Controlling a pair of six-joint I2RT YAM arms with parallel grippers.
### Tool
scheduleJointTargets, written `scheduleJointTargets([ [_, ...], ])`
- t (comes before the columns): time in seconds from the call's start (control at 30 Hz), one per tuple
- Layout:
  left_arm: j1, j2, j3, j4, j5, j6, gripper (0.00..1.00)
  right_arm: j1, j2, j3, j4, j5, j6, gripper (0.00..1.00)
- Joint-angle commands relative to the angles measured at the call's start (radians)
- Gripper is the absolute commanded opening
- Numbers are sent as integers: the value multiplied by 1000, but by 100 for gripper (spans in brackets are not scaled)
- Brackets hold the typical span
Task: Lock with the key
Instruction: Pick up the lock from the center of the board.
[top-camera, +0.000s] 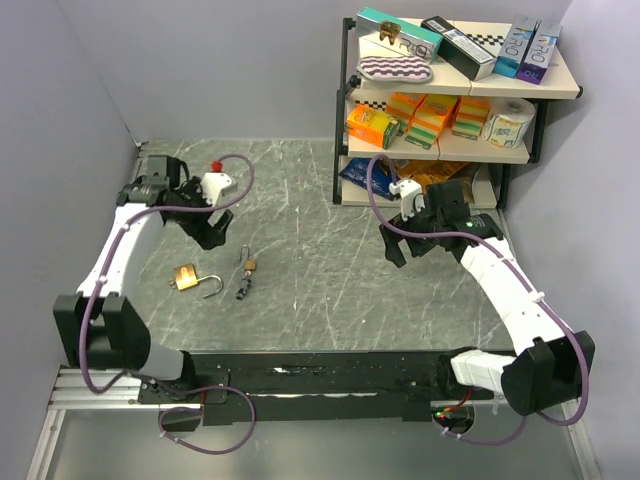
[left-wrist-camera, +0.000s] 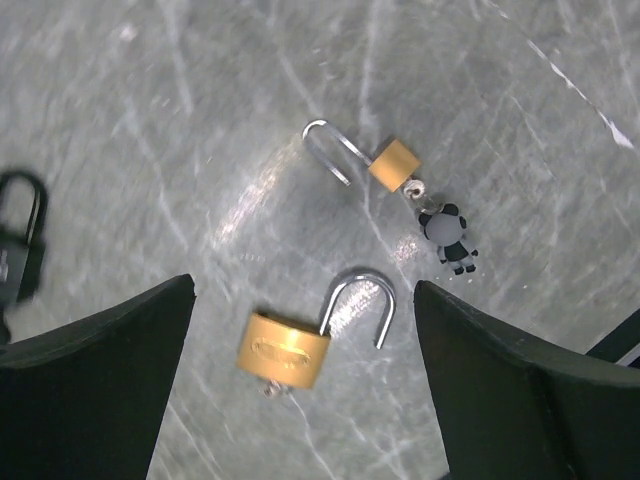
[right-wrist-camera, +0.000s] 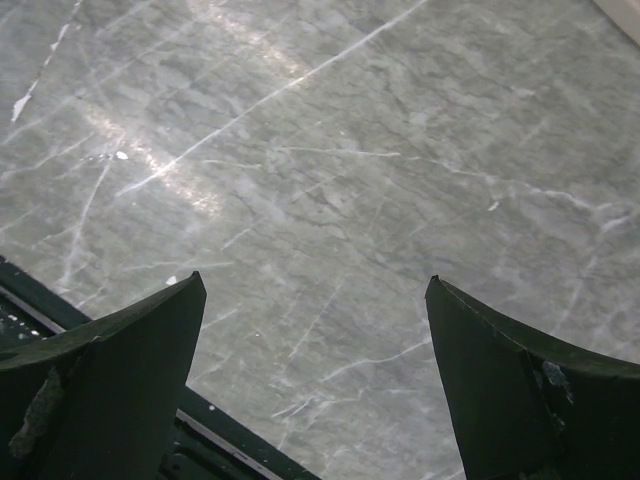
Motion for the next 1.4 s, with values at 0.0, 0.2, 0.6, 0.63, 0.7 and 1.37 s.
scheduleJointTargets([
  [0.0, -22, 75, 50, -99, 128, 273, 96, 17, 10, 52, -24, -39, 38, 100],
  [0.2, -64, 118, 19, -157, 202, 653, 98, 31, 47, 62, -36, -51, 40, 100],
  [0.6, -193, 263, 13, -44, 167, 787, 65, 40, 85, 77, -43, -76, 78, 100],
  [0.63, -206, 268, -1, -6, 167, 770, 62, 40, 87, 78, -43, -74, 78, 100],
  [0.7, -222, 276, -24, 33, 155, 726, 56, 41, 90, 80, -44, -71, 78, 100],
  [1.37, -262, 382, -167, 205, 0, 583, 46, 40, 125, 95, -47, -59, 92, 100],
])
